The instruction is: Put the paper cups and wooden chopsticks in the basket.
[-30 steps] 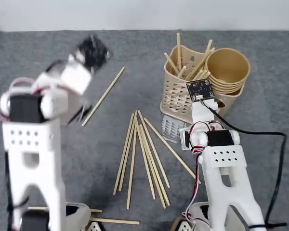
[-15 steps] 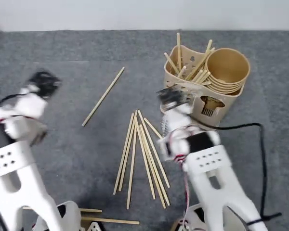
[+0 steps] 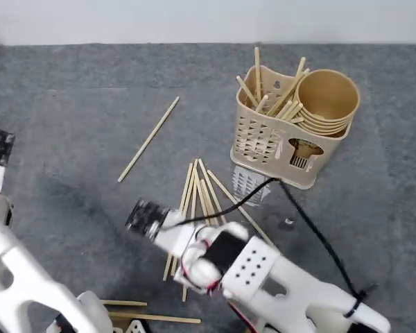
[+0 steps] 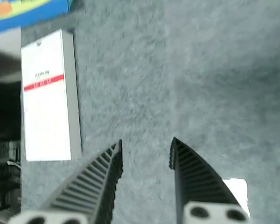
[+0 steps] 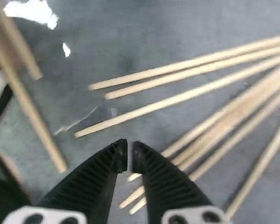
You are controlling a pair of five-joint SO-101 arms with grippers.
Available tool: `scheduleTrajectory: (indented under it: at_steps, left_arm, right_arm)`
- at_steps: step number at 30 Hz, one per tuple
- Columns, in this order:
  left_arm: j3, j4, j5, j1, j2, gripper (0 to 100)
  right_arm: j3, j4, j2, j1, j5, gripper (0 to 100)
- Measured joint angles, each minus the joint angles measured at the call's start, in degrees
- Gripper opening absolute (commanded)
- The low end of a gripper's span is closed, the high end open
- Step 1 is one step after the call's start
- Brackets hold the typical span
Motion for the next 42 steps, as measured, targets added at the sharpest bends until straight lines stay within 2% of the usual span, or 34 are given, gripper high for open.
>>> scheduleTrajectory:
  at_steps: [4, 11, 17, 23, 32, 42]
  left_arm:
    - [2.73, -0.97, 0.00, -0.53, 0.00, 16]
    - [5.01, -0.97, -0.09, -0.79, 0.00, 16]
    - [7.56, -0.97, -0.09, -0.79, 0.00, 16]
    - [8.88, -0.97, -0.09, -0.88, 0.00, 16]
    - [9.41, -0.97, -0.09, -0.88, 0.00, 16]
    - [10.99, -0.97, -0.09, -0.79, 0.00, 16]
  right_arm:
    - [0.00, -0.53, 0.00, -2.20, -5.27, 19.7]
    - [-0.53, -9.23, 3.60, -2.55, -18.55, 19.9]
    - [-11.52, -10.02, 19.87, 4.48, -29.98, 19.8]
    - [-23.56, -10.02, 38.42, 6.42, -37.10, 19.8]
    - [-37.98, -10.02, 53.89, 13.71, -41.49, 20.1]
    - [-42.20, -9.93, 58.11, 15.03, -41.49, 19.9]
